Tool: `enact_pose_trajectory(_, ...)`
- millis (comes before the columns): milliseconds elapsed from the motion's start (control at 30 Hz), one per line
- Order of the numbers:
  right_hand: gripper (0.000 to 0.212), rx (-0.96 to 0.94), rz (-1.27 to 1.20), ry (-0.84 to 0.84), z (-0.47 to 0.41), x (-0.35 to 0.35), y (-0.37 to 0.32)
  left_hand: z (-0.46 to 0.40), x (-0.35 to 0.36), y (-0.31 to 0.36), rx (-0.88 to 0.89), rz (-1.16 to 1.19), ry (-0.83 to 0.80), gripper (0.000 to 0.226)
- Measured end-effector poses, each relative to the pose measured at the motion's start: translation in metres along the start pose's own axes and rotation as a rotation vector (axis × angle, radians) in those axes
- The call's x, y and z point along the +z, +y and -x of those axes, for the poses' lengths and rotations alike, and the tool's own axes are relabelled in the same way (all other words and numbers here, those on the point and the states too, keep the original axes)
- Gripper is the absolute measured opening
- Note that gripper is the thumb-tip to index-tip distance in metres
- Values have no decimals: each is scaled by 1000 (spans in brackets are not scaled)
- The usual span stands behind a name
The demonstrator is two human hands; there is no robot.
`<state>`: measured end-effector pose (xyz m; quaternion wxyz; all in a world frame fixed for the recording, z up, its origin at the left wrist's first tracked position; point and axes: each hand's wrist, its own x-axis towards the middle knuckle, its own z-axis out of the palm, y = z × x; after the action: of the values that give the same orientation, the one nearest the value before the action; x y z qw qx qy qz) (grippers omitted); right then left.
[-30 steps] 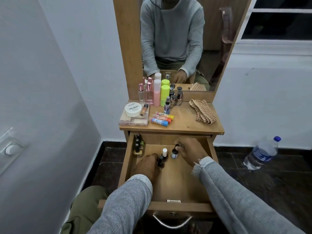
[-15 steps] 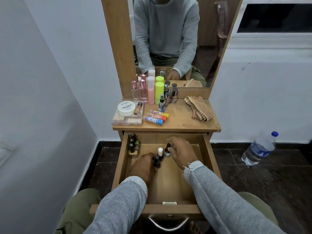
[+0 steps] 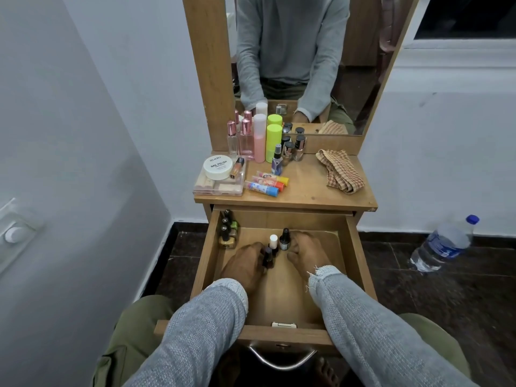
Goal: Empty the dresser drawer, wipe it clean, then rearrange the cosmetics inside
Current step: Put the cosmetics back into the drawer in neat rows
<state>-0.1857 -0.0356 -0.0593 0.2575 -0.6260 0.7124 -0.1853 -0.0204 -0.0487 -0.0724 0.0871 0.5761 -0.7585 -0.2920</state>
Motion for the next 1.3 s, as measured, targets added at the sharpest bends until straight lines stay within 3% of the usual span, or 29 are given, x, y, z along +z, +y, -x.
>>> enact_pose_trajectory(367, 9, 28, 36, -49, -6, 1, 2, 11, -4, 5, -26, -37, 54, 23)
enact_pose_trajectory(733, 19, -51, 58, -91, -8, 4, 8, 10, -3, 12, 0, -121, 55, 26)
enact_pose_trajectory(933, 9, -99, 70, -88, -6, 5, 3, 11, -3, 13, 15, -99, 86, 25)
enact_pose_trajectory(1300, 9, -85, 6, -52, -5, 8, 5, 9, -2, 12, -13, -100, 75, 30)
